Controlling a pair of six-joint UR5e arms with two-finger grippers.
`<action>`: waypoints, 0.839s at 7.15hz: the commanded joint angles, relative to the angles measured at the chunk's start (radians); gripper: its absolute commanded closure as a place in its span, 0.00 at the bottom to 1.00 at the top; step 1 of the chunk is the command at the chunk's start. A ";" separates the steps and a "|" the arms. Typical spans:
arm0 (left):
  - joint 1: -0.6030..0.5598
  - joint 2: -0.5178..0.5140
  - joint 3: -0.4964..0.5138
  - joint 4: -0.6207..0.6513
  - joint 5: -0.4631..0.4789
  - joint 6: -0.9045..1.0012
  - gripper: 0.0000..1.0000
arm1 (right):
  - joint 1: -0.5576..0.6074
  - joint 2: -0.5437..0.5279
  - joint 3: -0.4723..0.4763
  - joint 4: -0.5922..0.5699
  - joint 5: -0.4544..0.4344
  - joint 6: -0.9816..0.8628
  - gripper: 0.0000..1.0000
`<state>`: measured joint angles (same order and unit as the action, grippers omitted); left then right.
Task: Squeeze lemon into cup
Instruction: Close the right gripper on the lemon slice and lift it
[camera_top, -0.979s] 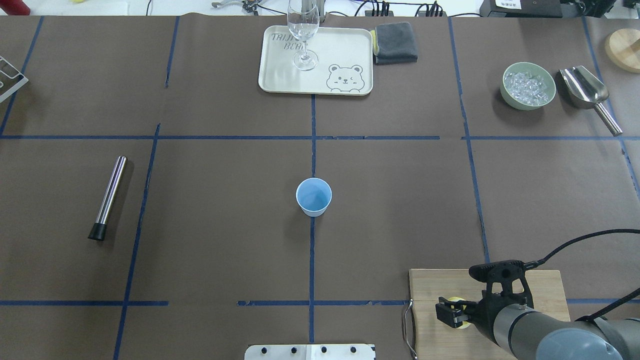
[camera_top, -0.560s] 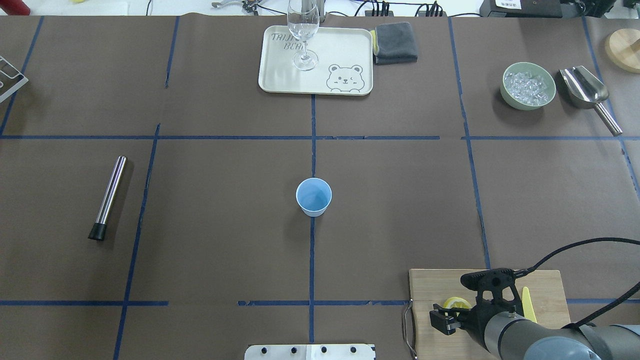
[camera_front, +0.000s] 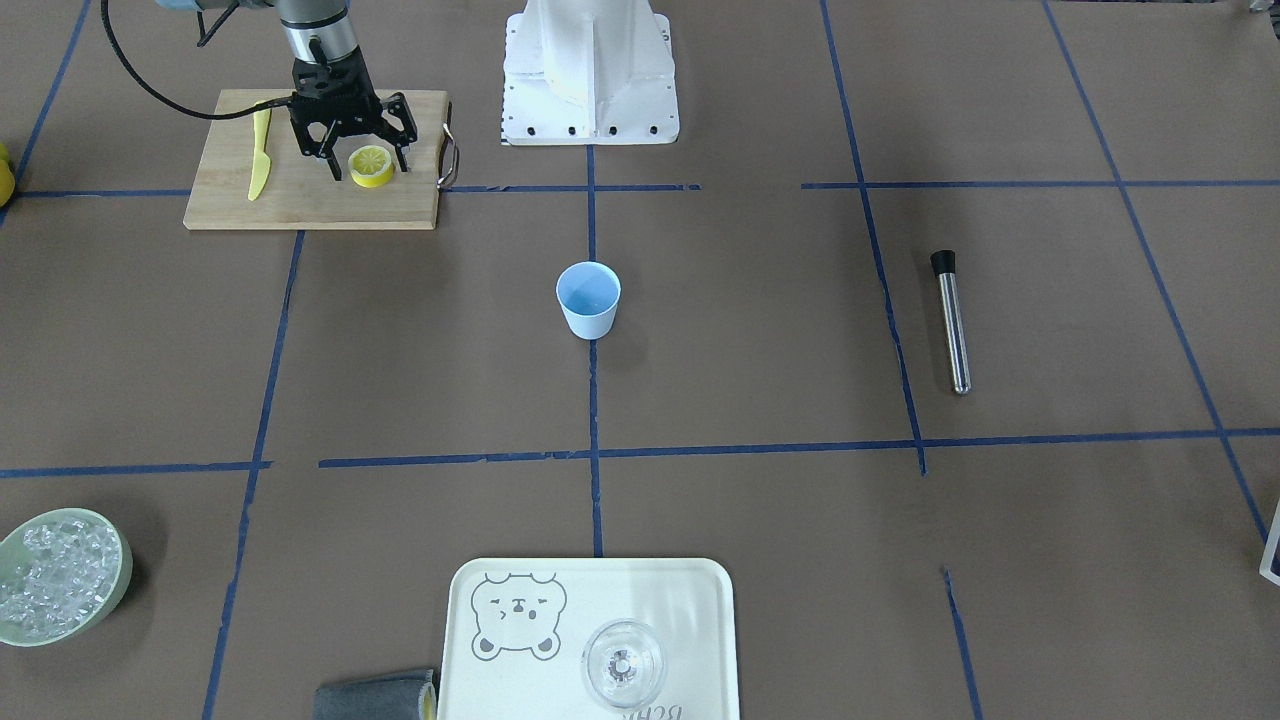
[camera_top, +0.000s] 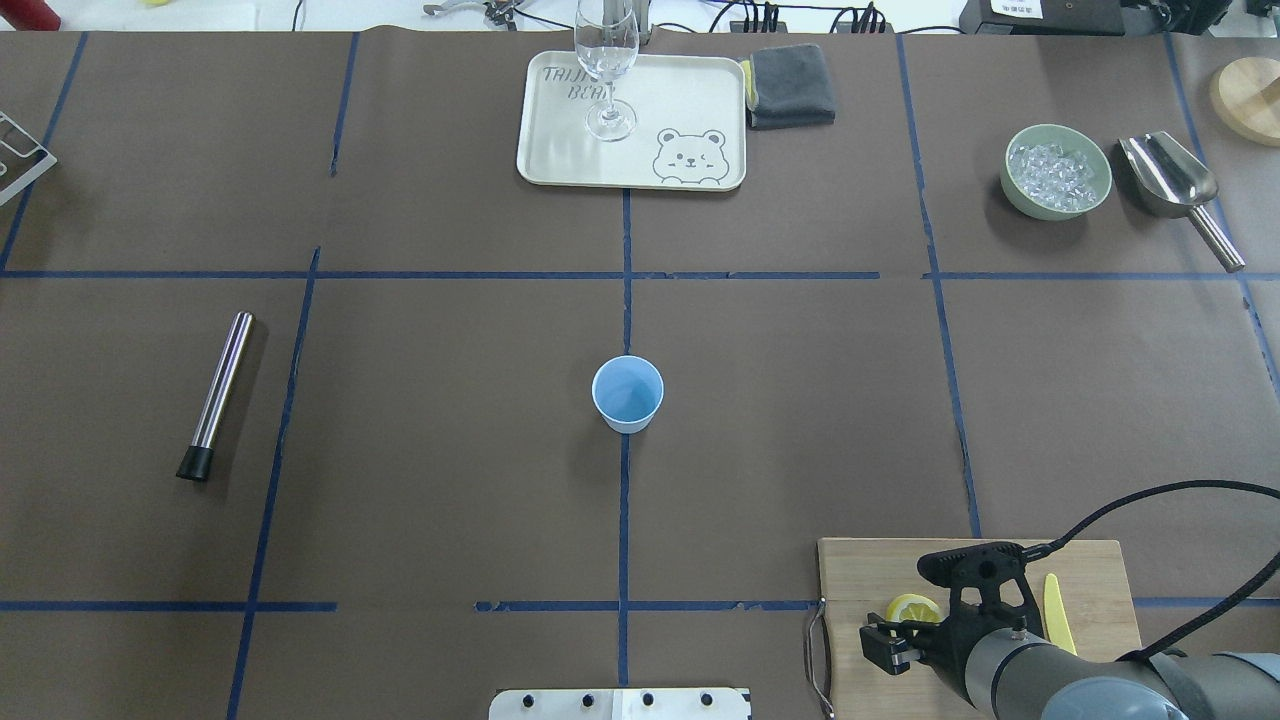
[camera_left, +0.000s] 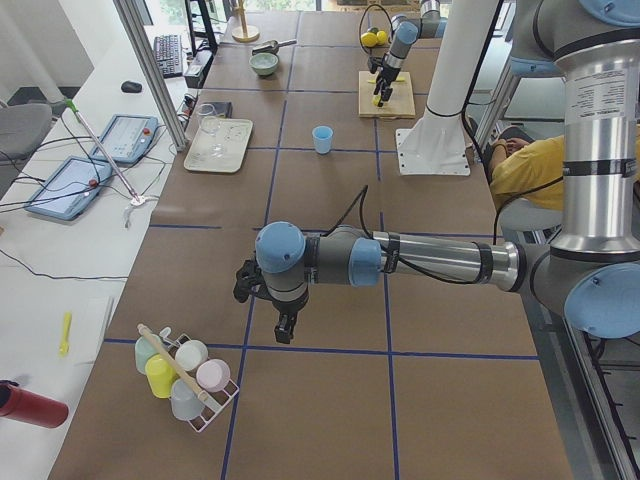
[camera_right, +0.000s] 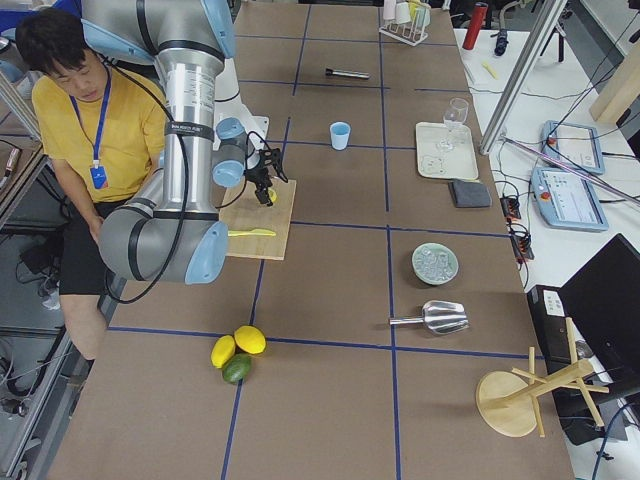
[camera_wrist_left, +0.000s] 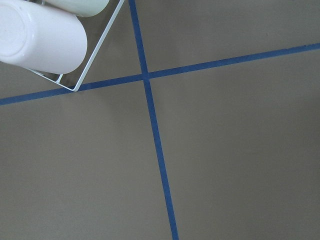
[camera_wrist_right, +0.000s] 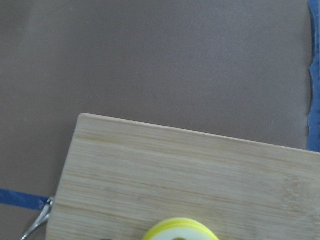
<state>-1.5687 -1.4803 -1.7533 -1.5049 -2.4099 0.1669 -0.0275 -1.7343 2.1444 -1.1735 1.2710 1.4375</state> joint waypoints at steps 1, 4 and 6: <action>-0.001 0.000 0.000 0.000 0.000 0.000 0.00 | -0.002 -0.002 0.000 0.000 0.001 0.000 0.12; -0.001 0.000 0.000 0.000 0.000 0.000 0.00 | 0.000 -0.004 0.005 0.000 0.004 0.000 0.70; -0.001 0.000 0.000 0.000 0.000 -0.001 0.00 | 0.001 -0.004 0.006 0.000 0.002 0.000 1.00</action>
<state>-1.5690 -1.4803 -1.7534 -1.5048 -2.4099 0.1661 -0.0272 -1.7381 2.1495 -1.1737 1.2745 1.4373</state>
